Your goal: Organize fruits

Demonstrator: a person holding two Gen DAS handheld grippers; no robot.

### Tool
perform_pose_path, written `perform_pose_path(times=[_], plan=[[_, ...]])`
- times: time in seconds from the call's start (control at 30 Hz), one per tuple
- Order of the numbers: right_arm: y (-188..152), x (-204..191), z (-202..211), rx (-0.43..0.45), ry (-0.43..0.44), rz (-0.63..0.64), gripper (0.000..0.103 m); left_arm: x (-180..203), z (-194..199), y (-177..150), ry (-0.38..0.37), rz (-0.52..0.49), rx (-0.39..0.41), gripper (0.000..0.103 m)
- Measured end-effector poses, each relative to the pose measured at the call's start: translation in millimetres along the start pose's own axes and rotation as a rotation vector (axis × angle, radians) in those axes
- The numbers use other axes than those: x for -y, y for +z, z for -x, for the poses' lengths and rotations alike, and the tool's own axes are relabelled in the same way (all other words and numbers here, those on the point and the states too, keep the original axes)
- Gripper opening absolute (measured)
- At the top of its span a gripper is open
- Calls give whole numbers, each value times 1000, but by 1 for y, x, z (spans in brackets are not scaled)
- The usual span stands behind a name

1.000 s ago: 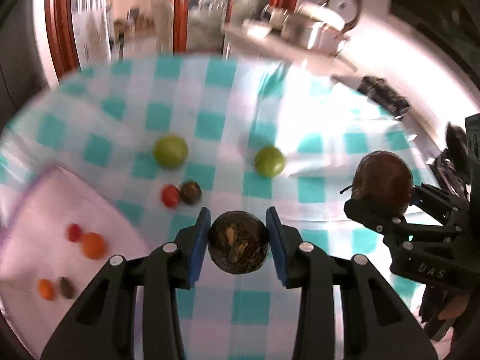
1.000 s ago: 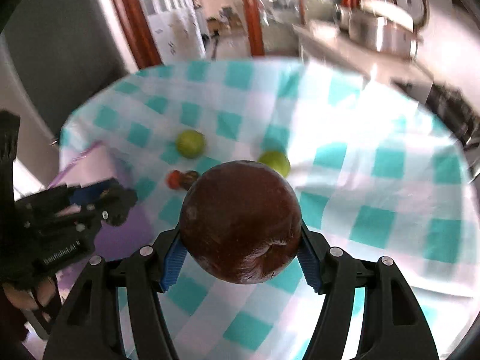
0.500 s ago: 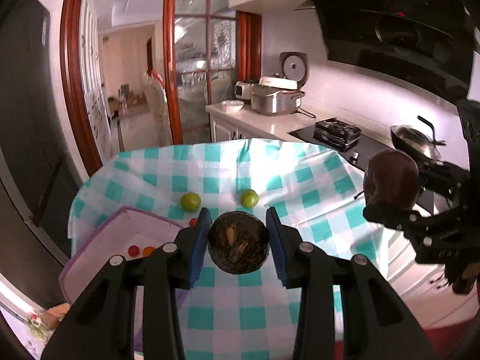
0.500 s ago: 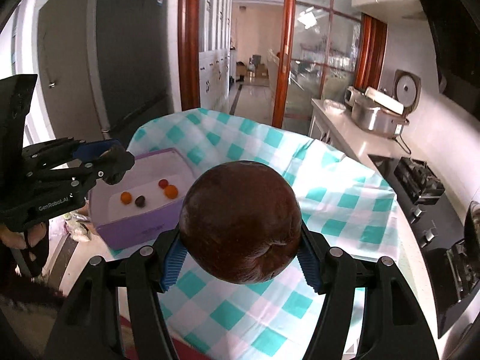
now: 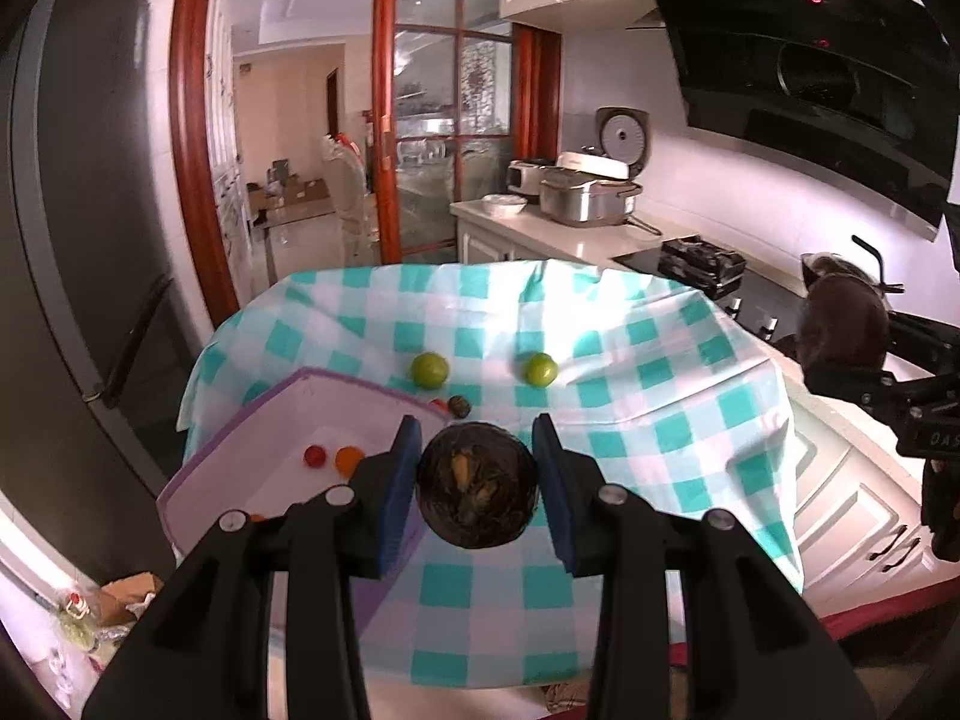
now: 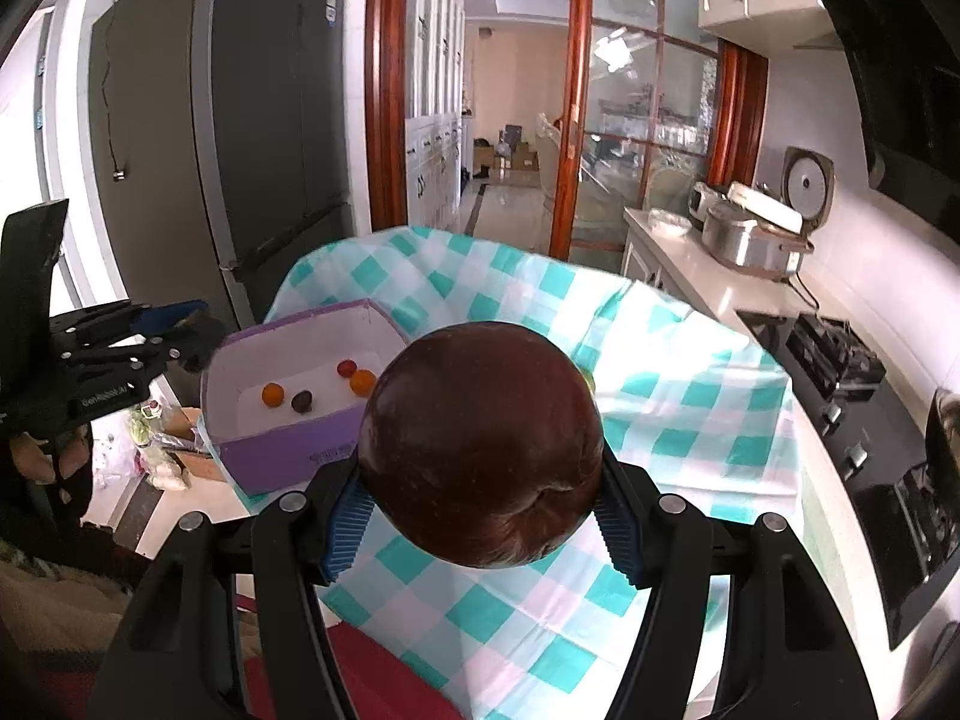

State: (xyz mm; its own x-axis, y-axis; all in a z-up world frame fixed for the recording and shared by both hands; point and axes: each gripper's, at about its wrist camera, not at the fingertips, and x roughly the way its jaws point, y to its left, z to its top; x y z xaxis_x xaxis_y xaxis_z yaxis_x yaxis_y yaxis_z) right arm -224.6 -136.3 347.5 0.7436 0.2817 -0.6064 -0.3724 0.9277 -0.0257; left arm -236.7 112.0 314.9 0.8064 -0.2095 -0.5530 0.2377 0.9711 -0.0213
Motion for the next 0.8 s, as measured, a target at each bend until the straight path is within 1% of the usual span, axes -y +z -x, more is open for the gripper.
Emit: perform_pose_path(times=[0.2, 0.3, 0.5, 0.6, 0.7, 0.8], plan=[[-7, -8, -17, -57, -1, -9, 64, -19, -11, -21, -6, 59, -59, 39], [-10, -11, -26, -84, -6, 0, 64, -23, -19, -28, -8, 85, -73, 38], [-5, -13, -56, -120, 6, 14, 64, -34, -40, -42, 2, 152, -108, 38], [6, -15, -85, -128, 40, 10, 64, -45, -52, -49, 29, 180, -132, 38], [19, -21, -118, -155, 90, 24, 64, -63, -65, -53, 69, 223, -165, 38], [33, -38, -158, -186, 163, 80, 64, -83, -84, -55, 115, 260, -206, 38]])
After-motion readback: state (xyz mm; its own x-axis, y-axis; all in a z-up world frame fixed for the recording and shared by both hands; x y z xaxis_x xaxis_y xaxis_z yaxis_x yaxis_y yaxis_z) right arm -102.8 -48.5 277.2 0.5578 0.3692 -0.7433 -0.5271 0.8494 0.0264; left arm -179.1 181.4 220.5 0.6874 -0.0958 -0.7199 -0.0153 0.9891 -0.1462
